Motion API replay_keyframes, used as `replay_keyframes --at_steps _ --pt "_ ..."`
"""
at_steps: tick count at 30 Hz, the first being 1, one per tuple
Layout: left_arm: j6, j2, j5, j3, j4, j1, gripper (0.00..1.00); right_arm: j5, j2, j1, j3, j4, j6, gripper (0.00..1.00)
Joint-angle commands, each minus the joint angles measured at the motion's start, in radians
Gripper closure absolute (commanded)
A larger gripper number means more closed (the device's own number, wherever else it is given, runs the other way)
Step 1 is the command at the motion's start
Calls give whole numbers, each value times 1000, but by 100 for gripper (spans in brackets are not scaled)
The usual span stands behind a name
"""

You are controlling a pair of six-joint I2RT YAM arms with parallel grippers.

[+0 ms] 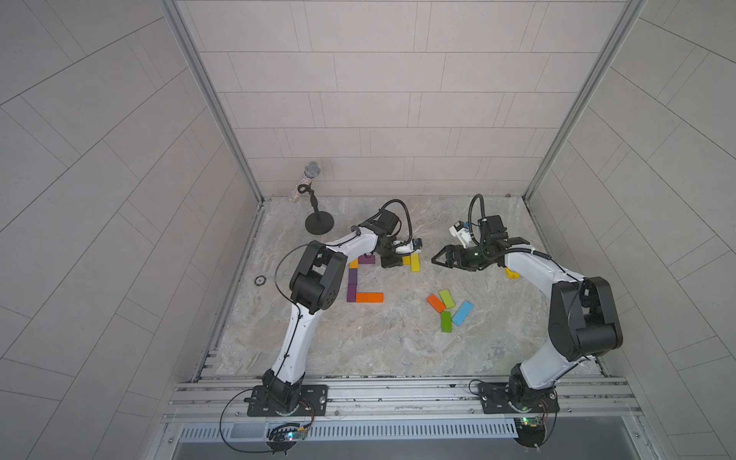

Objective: Assemble the letter t with building blocks
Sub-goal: Assemble the building block at the center of the board.

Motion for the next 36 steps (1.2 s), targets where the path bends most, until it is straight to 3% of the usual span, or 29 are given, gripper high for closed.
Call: replay_keyframes --at_steps 1,20,36 --pt "9 18 10 29 -14 6 75 -13 7 -7 0 11 -15 0" --pt "137 34 70 45 -73 7 68 -22 16 -12 0 12 -11 0" --pt "124 49 70 54 -57 10 67 -31 24 -12 -6 17 -3 0"
